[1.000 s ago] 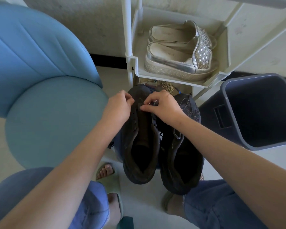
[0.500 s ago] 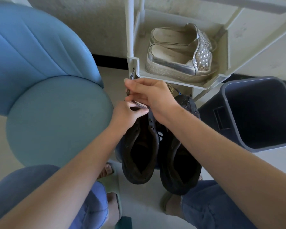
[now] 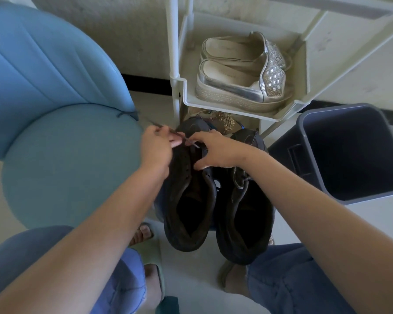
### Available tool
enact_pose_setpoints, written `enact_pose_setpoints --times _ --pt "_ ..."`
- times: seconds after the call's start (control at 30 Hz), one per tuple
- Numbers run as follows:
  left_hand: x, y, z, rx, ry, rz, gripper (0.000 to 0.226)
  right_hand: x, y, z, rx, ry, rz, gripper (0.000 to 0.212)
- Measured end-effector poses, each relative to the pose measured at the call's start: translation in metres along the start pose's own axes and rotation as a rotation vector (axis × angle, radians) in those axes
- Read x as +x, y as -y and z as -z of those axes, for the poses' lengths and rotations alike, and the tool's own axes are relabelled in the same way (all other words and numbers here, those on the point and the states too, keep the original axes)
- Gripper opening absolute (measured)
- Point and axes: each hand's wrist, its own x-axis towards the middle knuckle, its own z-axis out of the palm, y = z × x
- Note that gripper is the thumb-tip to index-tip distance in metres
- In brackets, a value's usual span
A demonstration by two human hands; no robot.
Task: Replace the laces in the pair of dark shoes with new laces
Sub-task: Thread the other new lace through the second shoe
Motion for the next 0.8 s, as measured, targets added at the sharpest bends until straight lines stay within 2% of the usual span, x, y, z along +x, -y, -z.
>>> enact_pose_setpoints --times 0.07,0.13,0.17,0.23,0.27,0.3,0.37,0.43,0.5,0.7,0.8 --pt "0.004 -0.013 0.01 -0.235 -0.066 0.134 0.03 -0.001 -0.002 0.002 -0.016 0.01 0.003 0.063" --pt "0.015 -0.028 0.026 -0.487 -0.186 0.097 0.033 -0.002 -0.003 0.003 0.003 0.027 0.009 0.062" --pt "0.022 -0.035 0.033 -0.526 -0.235 0.043 0.033 -0.003 -0.004 0.003 0.024 0.028 0.013 0.062" --pt "0.03 -0.043 0.04 -0.392 -0.273 -0.023 0.031 -0.005 -0.005 0.003 0.059 0.03 0.028 0.064" --pt "0.03 -0.043 0.038 -0.201 -0.263 -0.065 0.029 -0.005 -0.006 0.004 0.066 0.029 0.04 0.065" --pt "0.03 -0.037 0.034 0.086 -0.231 -0.148 0.025 -0.004 -0.006 0.004 0.057 0.019 0.054 0.064" --pt "0.022 -0.019 0.022 0.668 -0.047 -0.291 0.028 -0.003 -0.007 0.002 0.005 -0.018 0.076 0.059" --pt "0.012 -0.003 0.009 0.991 0.227 -0.242 0.036 -0.002 -0.007 0.0 -0.028 -0.059 0.083 0.057" --pt "0.008 0.005 0.003 1.069 0.337 -0.273 0.027 0.0 -0.009 -0.002 -0.032 -0.088 0.088 0.056" --pt "0.005 0.01 -0.001 1.026 0.329 -0.31 0.014 0.002 -0.011 -0.002 -0.049 -0.079 0.088 0.052" --pt "0.004 0.005 -0.005 0.724 0.259 -0.255 0.011 0.001 -0.012 -0.003 -0.053 -0.094 0.094 0.054"
